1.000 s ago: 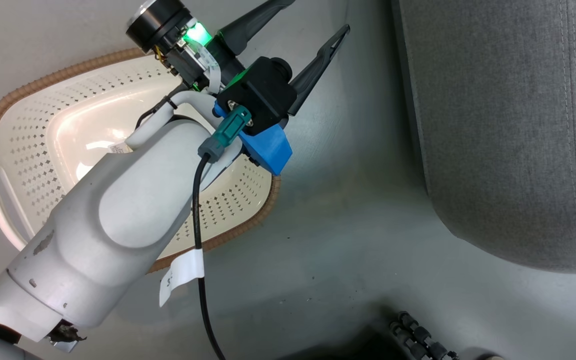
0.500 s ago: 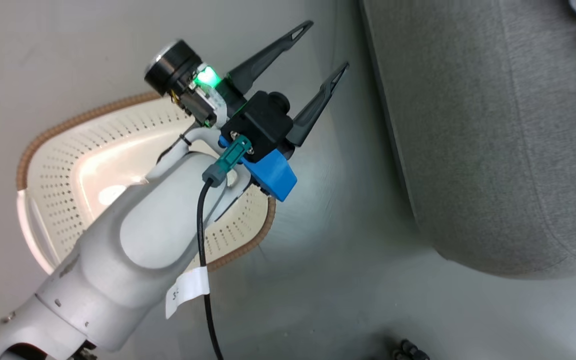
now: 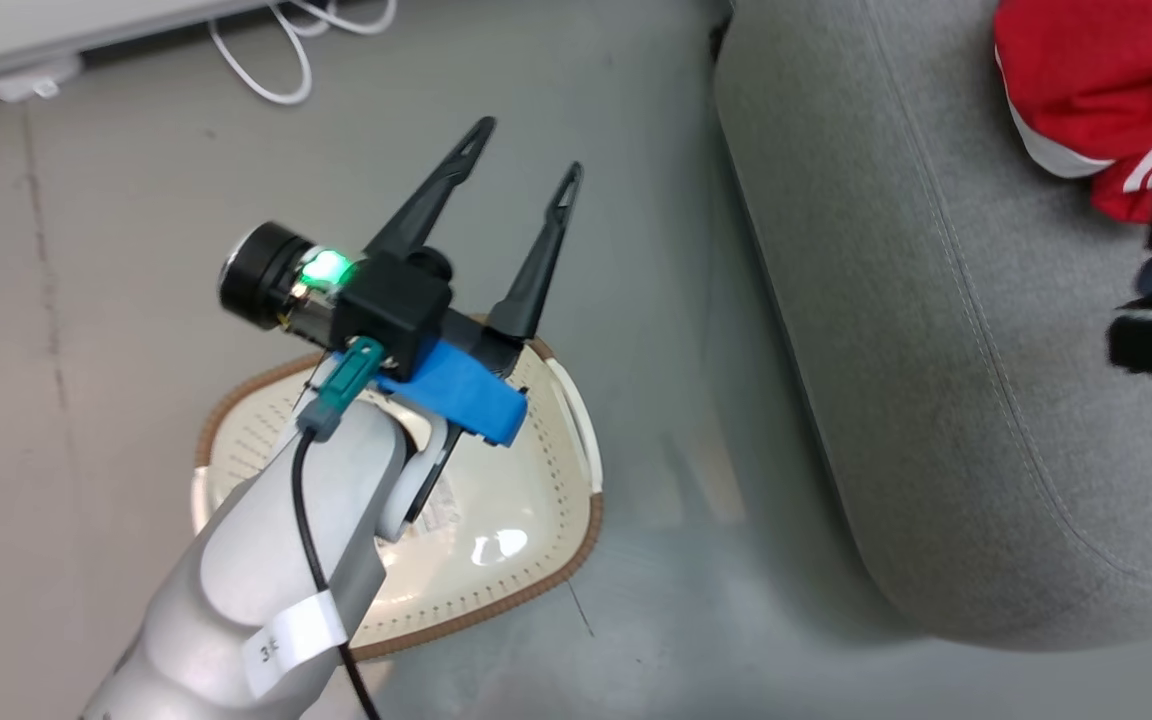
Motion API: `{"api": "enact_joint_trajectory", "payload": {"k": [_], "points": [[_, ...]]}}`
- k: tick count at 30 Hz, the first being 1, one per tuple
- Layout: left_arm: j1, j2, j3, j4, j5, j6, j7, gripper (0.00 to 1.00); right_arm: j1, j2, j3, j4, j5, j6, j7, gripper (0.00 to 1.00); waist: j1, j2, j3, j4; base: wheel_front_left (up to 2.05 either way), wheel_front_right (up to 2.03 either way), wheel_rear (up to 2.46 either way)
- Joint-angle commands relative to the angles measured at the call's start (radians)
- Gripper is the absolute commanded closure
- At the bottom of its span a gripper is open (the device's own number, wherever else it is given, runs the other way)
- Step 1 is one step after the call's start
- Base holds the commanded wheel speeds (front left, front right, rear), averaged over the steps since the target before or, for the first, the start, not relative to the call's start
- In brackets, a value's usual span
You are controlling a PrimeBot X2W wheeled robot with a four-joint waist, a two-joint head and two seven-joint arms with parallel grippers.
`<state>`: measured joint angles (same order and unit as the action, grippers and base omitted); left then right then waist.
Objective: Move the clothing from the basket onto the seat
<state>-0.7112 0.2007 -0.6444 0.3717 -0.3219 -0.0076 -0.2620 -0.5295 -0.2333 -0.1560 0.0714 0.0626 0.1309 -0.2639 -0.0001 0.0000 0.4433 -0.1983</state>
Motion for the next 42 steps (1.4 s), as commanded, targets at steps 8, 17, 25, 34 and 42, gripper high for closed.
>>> {"api": "enact_joint_trajectory", "payload": {"k": [8, 17, 25, 34, 42], "points": [[0.179, -0.013, 0.19, -0.055, 0.032, 0.016, -0.003, 0.0, 0.086, 0.054, 0.129, 0.023, 0.029, 0.0, -0.001, 0.0, 0.0001, 0.0, -0.165, 0.126, 0.0, 0.0, 0.0], [0.34, -0.041, 0.36, -0.081, 0.076, 0.0, -0.003, 0.0, 0.184, 0.089, 0.17, 0.064, 0.044, 0.0, -0.001, 0.0, 0.0001, 0.0, -0.258, 0.172, 0.0, 0.0, 0.0], [0.471, -0.084, 0.475, -0.092, 0.128, -0.034, -0.004, 0.0, 0.286, 0.115, 0.158, 0.096, 0.062, 0.0, -0.001, 0.0, 0.0001, 0.0, -0.325, 0.197, 0.0, 0.0, 0.0], [0.558, -0.119, 0.553, -0.096, 0.175, -0.069, -0.004, 0.0, 0.369, 0.143, 0.133, 0.122, 0.071, 0.0, -0.001, 0.0, 0.0001, 0.0, -0.365, 0.212, 0.0, 0.0, 0.0], [0.598, -0.139, 0.603, -0.1, 0.19, -0.082, -0.004, 0.0, 0.434, 0.164, 0.122, 0.141, 0.077, 0.0, -0.001, 0.0, 0.0001, 0.0, -0.395, 0.225, 0.0, 0.0, 0.0]]}}
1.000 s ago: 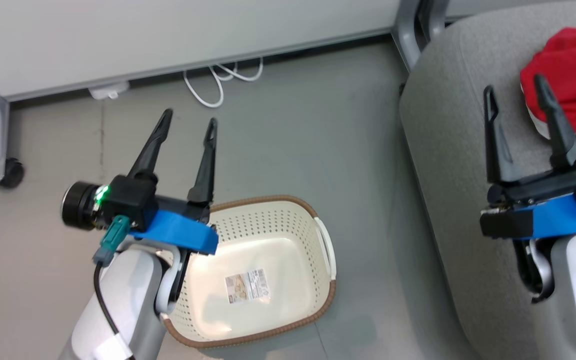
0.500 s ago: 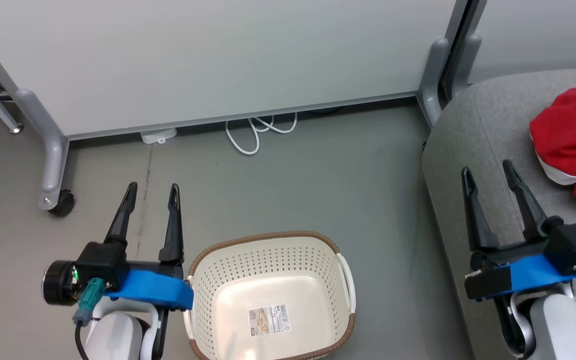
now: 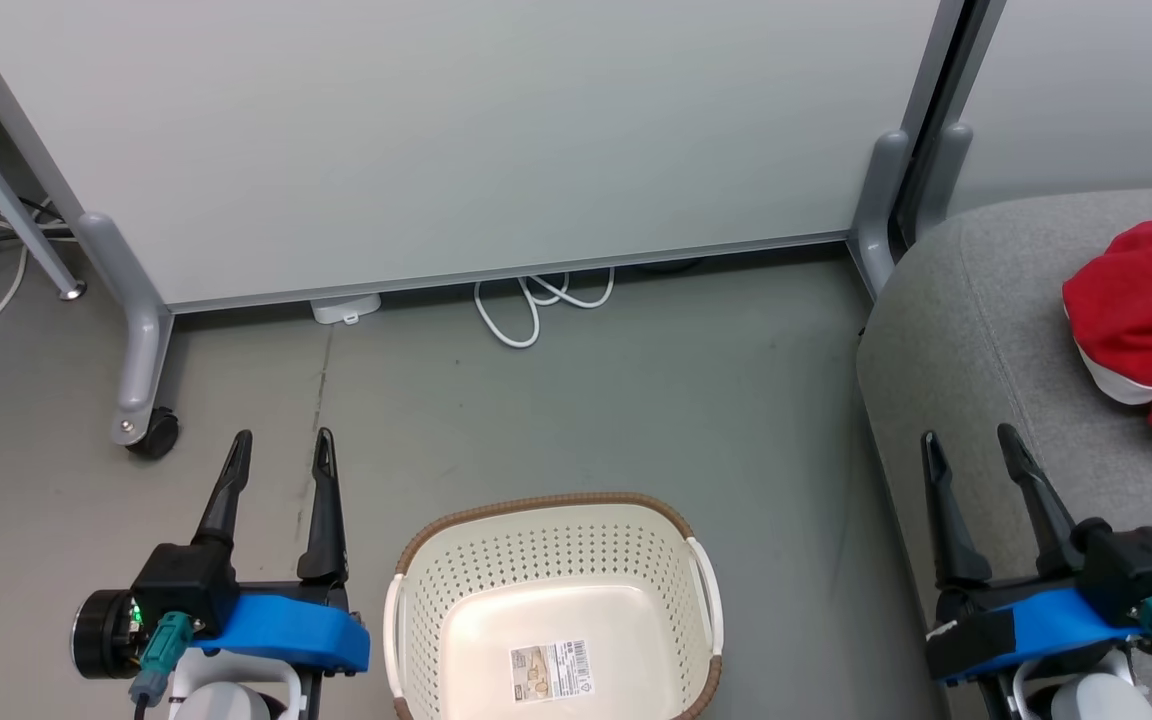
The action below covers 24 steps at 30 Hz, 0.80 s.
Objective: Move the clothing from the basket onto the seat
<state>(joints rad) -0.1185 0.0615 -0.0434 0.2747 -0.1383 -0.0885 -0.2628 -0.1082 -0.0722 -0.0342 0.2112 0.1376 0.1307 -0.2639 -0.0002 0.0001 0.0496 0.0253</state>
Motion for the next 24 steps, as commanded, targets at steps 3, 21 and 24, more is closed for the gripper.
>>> {"api": "enact_joint_trajectory", "payload": {"k": [3, 21, 24], "points": [[0.014, -0.004, 0.013, -0.005, 0.009, -0.006, -0.003, 0.0, 0.031, 0.008, -0.004, 0.004, 0.003, 0.0, -0.001, 0.0, 0.0002, -0.0001, -0.01, 0.006, 0.0, 0.0, 0.0], [0.045, -0.012, 0.031, 0.04, 0.008, -0.01, 0.013, 1.0, 0.048, 0.018, -0.014, 0.038, 0.02, 0.0, 0.008, 1.0, 0.0002, -0.0001, -0.022, 0.012, 0.0, 0.0, 0.0], [0.037, -0.012, 0.044, 0.044, -0.053, -0.011, 0.035, 1.0, 0.042, 0.018, -0.02, 0.042, 0.082, 0.0, 0.027, 1.0, 0.0002, -0.0001, -0.023, 0.011, 0.0, 0.0, 0.0]]}}
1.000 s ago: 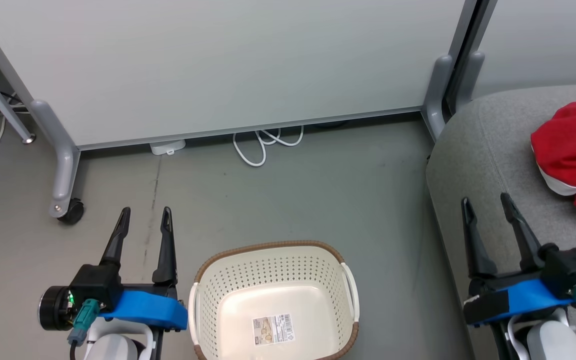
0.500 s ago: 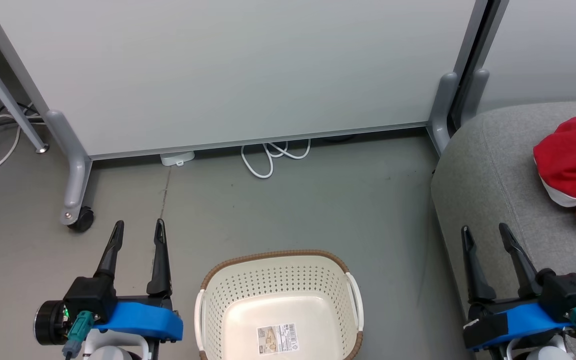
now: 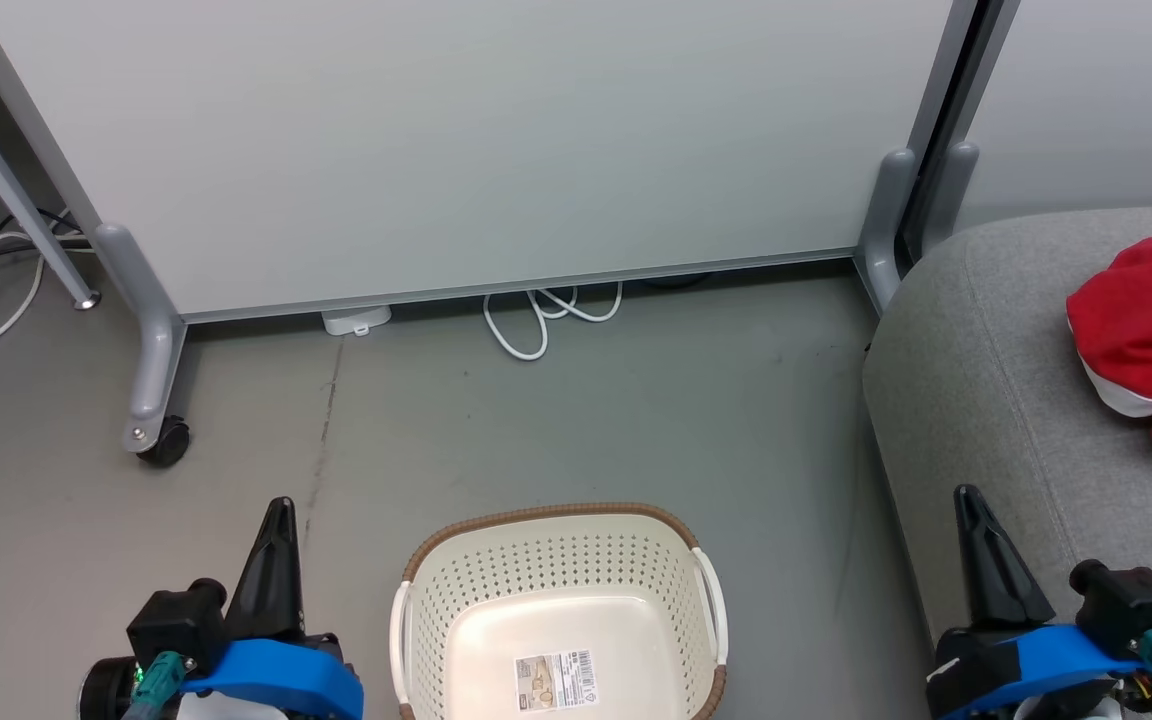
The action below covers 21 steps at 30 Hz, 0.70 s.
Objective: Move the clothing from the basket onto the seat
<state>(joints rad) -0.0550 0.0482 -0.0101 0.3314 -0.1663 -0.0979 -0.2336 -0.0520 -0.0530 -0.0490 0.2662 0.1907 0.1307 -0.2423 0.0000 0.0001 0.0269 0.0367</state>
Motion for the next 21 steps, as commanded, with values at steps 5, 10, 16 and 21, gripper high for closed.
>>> {"api": "enact_joint_trajectory", "payload": {"k": [5, 10, 16, 21], "points": [[-0.027, 0.002, 0.017, -0.02, -0.128, -0.004, 0.03, 1.0, -0.016, -0.001, -0.009, -0.016, 0.128, 0.0, 0.03, 1.0, 0.0, -0.0001, -0.001, -0.002, 0.0, 0.0, 0.0], [-0.027, 0.002, 0.021, -0.029, -0.223, -0.006, 0.049, 1.0, -0.018, -0.001, -0.012, -0.019, 0.221, 0.0, 0.052, 1.0, 0.0, -0.0001, -0.002, -0.003, 0.0, 0.0, 0.0], [-0.028, 0.002, 0.028, -0.037, -0.33, -0.009, 0.073, 1.0, -0.021, -0.001, -0.016, -0.021, 0.326, 0.0, 0.077, 1.0, 0.0, -0.0001, -0.003, -0.005, 0.0, 0.0, 0.0], [-0.03, 0.002, 0.035, -0.042, -0.413, -0.01, 0.093, 1.0, -0.024, 0.0, -0.019, -0.022, 0.408, 0.0, 0.098, 1.0, 0.0, -0.0001, -0.004, -0.007, 0.0, 0.0, 0.0]]}}
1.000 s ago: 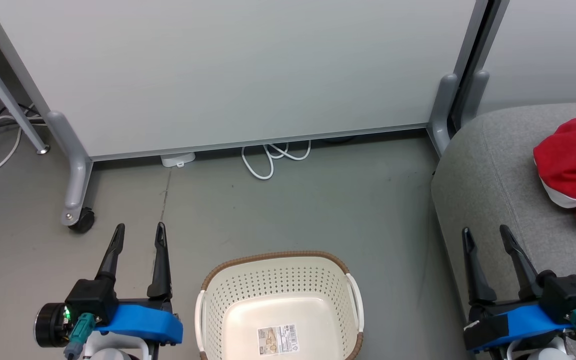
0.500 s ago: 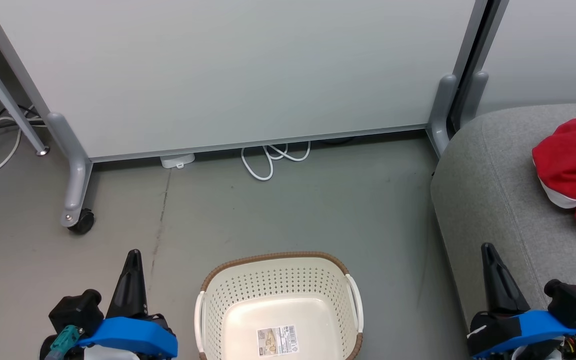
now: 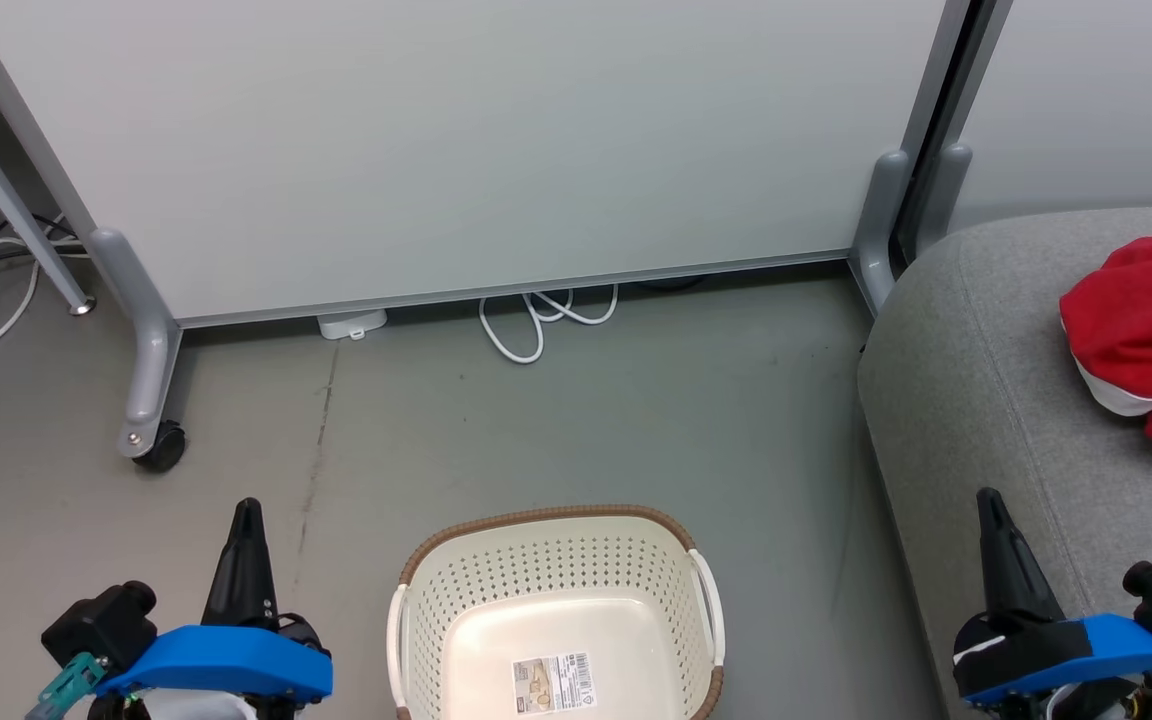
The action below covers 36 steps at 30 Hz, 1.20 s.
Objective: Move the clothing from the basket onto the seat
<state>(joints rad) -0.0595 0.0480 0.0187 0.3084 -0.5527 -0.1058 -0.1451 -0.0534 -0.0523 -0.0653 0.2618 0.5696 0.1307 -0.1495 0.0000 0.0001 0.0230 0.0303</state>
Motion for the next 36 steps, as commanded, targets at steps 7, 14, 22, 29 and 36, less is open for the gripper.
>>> {"api": "enact_joint_trajectory", "payload": {"k": [7, 14, 22, 29, 36], "points": [[-0.03, 0.002, 0.016, -0.024, -0.136, -0.005, 0.031, 1.0, -0.028, -0.001, -0.007, -0.018, 0.136, 0.0, 0.032, 1.0, 0.0, -0.0001, -0.001, -0.002, 0.0, 0.0, 0.0], [-0.033, 0.002, 0.025, -0.029, -0.237, -0.008, 0.056, 1.0, -0.032, -0.001, -0.012, -0.019, 0.235, 0.0, 0.058, 1.0, 0.0, -0.0001, -0.003, -0.004, 0.0, 0.0, 0.0], [-0.036, 0.003, 0.033, -0.034, -0.33, -0.01, 0.08, 1.0, -0.036, 0.0, -0.017, -0.019, 0.327, 0.0, 0.081, 1.0, 0.0, -0.0001, -0.004, -0.006, 0.0, 0.0, 0.0], [-0.039, 0.003, 0.041, -0.038, -0.417, -0.012, 0.101, 1.0, -0.039, 0.0, -0.021, -0.019, 0.412, 0.0, 0.104, 1.0, 0.0, -0.0001, -0.006, -0.009, 0.0, 0.0, 0.0], [-0.041, 0.003, 0.049, -0.041, -0.499, -0.014, 0.122, 1.0, -0.043, 0.0, -0.024, -0.019, 0.493, 0.0, 0.124, 1.0, 0.0, -0.0001, -0.007, -0.011, 0.0, 0.0, 0.0]]}}
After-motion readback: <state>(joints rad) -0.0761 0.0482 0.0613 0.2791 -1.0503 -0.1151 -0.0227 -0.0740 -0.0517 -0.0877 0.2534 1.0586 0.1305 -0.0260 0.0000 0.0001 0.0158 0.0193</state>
